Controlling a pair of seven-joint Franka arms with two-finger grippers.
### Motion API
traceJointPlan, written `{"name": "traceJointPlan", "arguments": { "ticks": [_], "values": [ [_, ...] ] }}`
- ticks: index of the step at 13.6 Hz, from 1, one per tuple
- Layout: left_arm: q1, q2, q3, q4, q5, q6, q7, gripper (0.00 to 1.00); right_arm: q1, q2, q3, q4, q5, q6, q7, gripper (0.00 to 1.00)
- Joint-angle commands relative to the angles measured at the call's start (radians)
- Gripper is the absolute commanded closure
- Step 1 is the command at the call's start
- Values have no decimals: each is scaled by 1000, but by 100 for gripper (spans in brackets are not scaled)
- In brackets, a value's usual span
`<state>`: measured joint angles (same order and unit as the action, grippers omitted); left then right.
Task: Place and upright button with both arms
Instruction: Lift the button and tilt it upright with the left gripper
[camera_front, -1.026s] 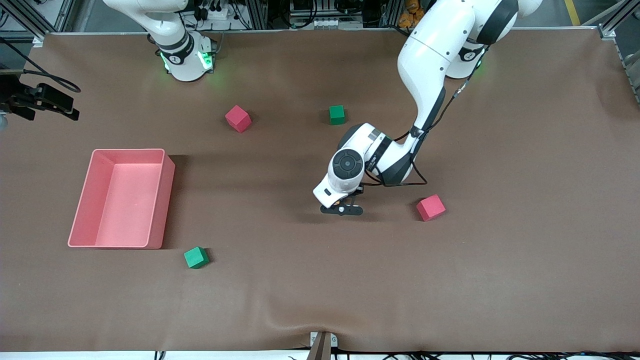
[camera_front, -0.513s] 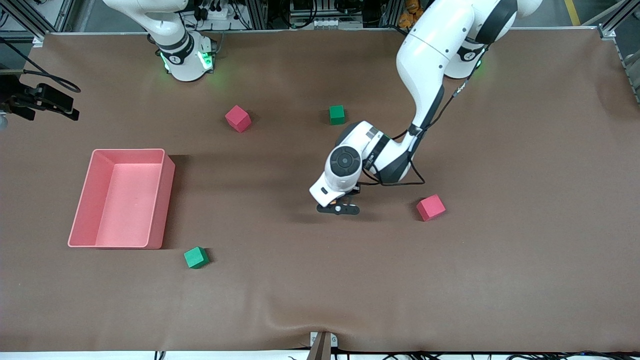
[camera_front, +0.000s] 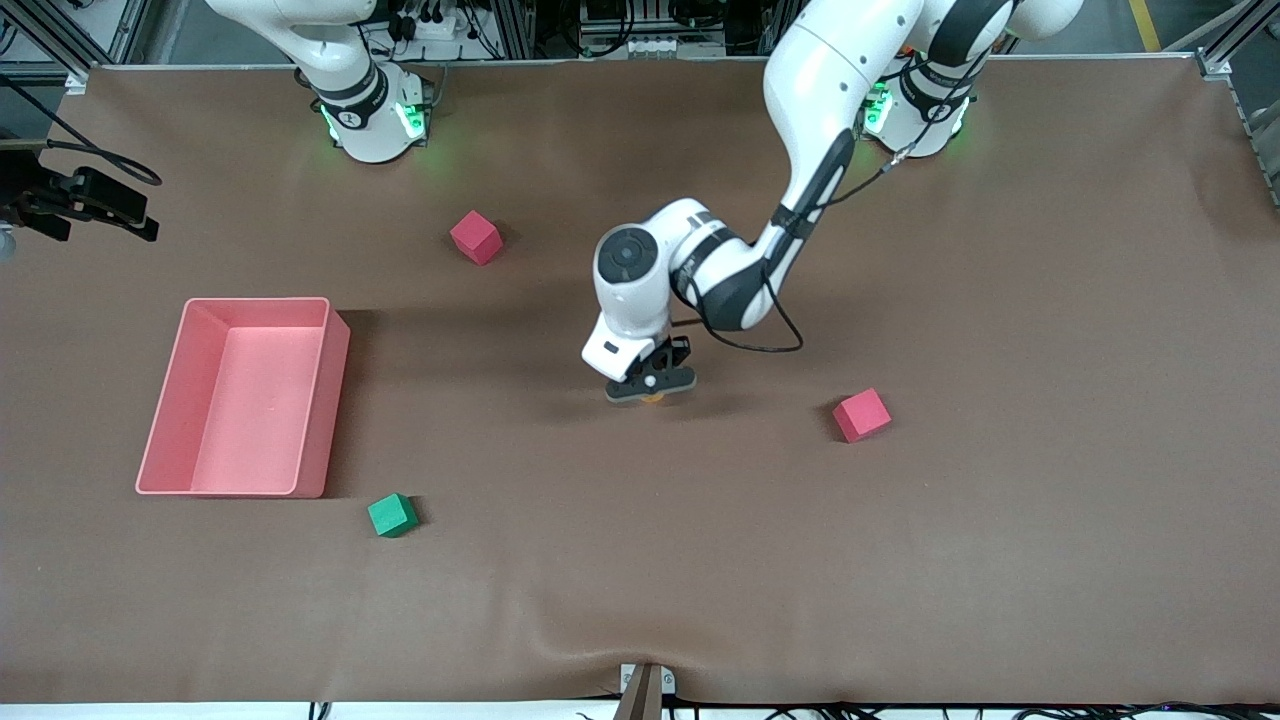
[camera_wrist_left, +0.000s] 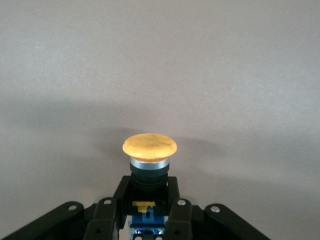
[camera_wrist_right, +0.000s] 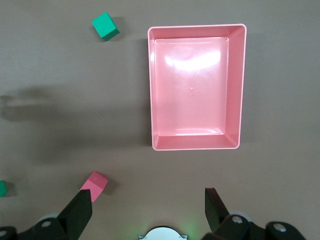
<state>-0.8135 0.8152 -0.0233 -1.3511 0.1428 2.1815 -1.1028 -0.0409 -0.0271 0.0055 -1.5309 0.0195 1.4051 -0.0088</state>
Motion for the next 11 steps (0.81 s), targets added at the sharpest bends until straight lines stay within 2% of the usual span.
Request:
{"name": "traceJointPlan", "arguments": {
  "ticks": [1, 6, 9, 11],
  "values": [
    [-71, -14, 54, -11, 110, 1, -110, 100, -20, -2, 11, -3, 16, 0, -8, 0],
    [-110, -16, 60, 12, 167, -2, -291, 100, -20, -2, 11, -2, 16, 0, -8, 0],
    [-251, -8, 169, 9, 309, -15, -704, 100, -20, -2, 11, -2, 16, 0, -8, 0],
    [-305, -7, 184, 10, 361, -113, -739, 100, -20, -2, 11, -2, 16, 0, -8, 0]
  ]
}}
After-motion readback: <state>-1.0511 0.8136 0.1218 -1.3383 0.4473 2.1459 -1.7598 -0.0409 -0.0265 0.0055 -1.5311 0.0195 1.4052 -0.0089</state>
